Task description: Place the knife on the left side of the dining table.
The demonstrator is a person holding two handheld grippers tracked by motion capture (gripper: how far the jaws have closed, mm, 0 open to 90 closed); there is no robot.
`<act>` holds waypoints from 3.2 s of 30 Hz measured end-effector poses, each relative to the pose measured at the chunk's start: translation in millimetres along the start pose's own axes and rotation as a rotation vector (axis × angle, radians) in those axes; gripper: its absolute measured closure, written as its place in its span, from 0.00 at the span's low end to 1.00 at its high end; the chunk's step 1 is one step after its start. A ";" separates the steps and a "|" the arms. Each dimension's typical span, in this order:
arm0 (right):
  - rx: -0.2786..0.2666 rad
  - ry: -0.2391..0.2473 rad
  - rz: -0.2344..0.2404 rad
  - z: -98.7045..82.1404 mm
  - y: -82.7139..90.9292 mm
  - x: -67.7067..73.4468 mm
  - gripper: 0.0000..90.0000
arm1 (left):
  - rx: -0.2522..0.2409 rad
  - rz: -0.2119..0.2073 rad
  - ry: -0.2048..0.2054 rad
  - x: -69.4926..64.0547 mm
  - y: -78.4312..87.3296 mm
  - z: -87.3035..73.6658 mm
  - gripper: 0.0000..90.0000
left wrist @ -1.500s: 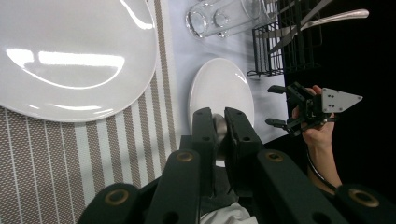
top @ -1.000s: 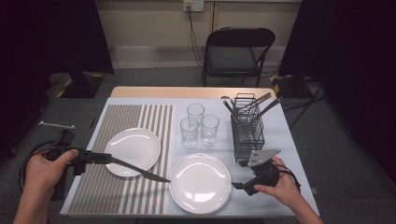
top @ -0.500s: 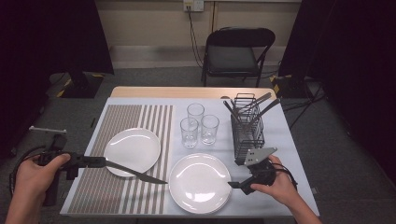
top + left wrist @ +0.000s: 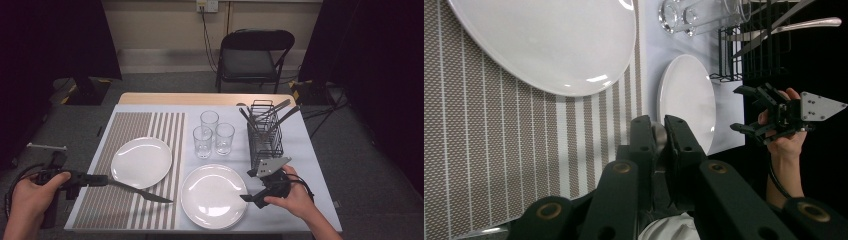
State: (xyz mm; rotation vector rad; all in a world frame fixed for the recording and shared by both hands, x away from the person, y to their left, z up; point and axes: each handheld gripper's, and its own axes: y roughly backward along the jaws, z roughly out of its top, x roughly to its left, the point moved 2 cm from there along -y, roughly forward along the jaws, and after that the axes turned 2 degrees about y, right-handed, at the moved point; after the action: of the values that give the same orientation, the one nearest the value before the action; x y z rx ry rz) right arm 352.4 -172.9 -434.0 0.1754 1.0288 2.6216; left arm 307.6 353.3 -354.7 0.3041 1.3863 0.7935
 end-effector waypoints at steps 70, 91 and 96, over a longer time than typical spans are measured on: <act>0.017 0.156 0.239 101.2 -120.7 62.6 0.27 | 0.020 0.105 -0.011 6.9 -2.5 2.1 0.89; 0.063 0.214 0.272 117.8 -154.8 79.0 0.48 | 0.044 0.140 -0.057 7.9 -1.2 2.0 0.88; 0.067 0.214 0.289 121.5 -168.6 83.5 0.56 | 0.029 0.148 -0.037 10.9 -2.3 1.0 0.87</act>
State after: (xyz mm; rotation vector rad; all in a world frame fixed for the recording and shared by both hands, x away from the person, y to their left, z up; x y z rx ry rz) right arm 343.2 49.4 -459.6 0.0625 1.2451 2.9170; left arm 309.0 359.0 -364.1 0.4460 1.3524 0.8855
